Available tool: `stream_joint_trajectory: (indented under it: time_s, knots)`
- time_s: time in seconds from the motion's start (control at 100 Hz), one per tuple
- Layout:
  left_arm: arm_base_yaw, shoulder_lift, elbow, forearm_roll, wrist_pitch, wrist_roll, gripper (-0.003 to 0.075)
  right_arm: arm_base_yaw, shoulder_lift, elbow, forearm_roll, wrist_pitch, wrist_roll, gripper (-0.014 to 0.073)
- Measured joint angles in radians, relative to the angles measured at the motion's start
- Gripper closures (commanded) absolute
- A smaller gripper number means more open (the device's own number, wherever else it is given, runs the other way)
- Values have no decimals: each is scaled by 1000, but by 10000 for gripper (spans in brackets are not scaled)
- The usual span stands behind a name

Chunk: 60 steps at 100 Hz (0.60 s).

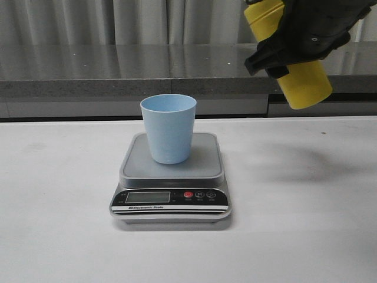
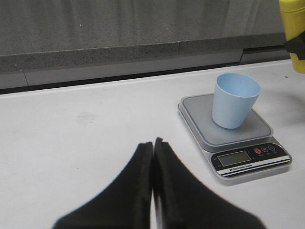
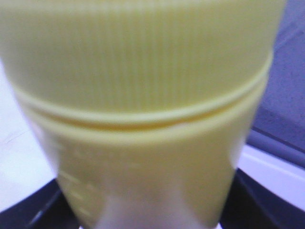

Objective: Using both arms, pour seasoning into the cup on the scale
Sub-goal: 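Tilt the bottle upright and move it back beside the scale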

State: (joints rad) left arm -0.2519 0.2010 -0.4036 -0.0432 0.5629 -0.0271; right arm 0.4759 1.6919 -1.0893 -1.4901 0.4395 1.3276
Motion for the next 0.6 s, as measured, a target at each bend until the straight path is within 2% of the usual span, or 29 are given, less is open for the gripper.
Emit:
stream_joint_trajectory:
  time_s: [0.13, 0.3, 0.6]
  knots:
    - [0, 0, 0, 0, 0, 0, 741, -55, -28, 33, 0, -95, 26, 370]
    - [0, 0, 0, 0, 0, 0, 741, -97, -42, 47, 0, -110, 31, 371]
    - [0, 0, 0, 0, 0, 0, 741, -107, -55, 52, 0, -174, 31, 371]
